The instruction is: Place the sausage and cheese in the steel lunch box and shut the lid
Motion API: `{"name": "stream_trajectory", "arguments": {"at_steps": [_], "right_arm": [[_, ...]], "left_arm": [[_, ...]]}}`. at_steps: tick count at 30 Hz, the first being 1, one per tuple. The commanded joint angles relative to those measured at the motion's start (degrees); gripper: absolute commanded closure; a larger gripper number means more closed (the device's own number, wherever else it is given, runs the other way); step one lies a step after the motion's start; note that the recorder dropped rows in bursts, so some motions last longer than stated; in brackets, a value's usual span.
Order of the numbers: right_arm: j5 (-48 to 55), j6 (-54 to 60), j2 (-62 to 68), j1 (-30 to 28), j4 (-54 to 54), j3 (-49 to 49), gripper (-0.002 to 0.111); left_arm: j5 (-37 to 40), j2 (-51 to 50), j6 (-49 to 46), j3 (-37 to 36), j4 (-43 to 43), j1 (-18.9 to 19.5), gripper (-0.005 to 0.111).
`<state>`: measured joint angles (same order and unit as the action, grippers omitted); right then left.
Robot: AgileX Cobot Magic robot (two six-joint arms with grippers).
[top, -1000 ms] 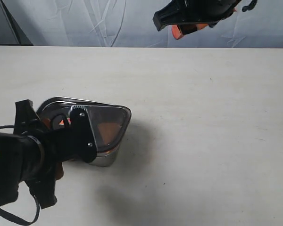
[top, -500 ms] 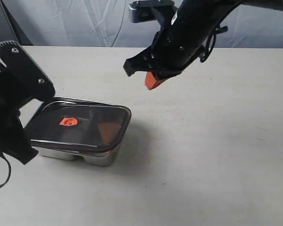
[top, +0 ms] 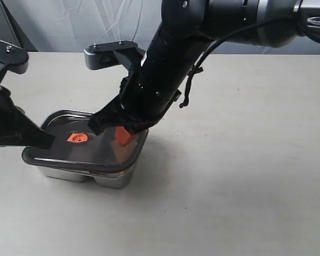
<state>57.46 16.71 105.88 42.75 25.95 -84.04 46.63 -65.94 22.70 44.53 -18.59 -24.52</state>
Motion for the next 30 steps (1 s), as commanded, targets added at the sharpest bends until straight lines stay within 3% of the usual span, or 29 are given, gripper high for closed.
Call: {"name": "stream_trajectory", "arguments": {"at_steps": [1,6,16,30], "right_arm": [[0.53,0.38,1.11,2.53,-0.28,0.02,0.109],[0.22,0.08,4.47,4.62,-0.42,0.02,0.109],[-0.82,-0.41,4.71,4.62,-1.33,0.02,0.109],[-1.42,-0.78,4.71,4.62,-2.37,0.02,0.109]], "left_arm": [[2.79,0.30,-3.80,0.30,2.90,7.46,0.107],[2.20,0.30,-8.54,0.30,7.21,12.45,0.107],[7.69,-2.19,-21.89,0.30,23.01,12.45,0.107],[7.18,-8.57,-23.13,0.30,24.26,12.45,0.107]]}}
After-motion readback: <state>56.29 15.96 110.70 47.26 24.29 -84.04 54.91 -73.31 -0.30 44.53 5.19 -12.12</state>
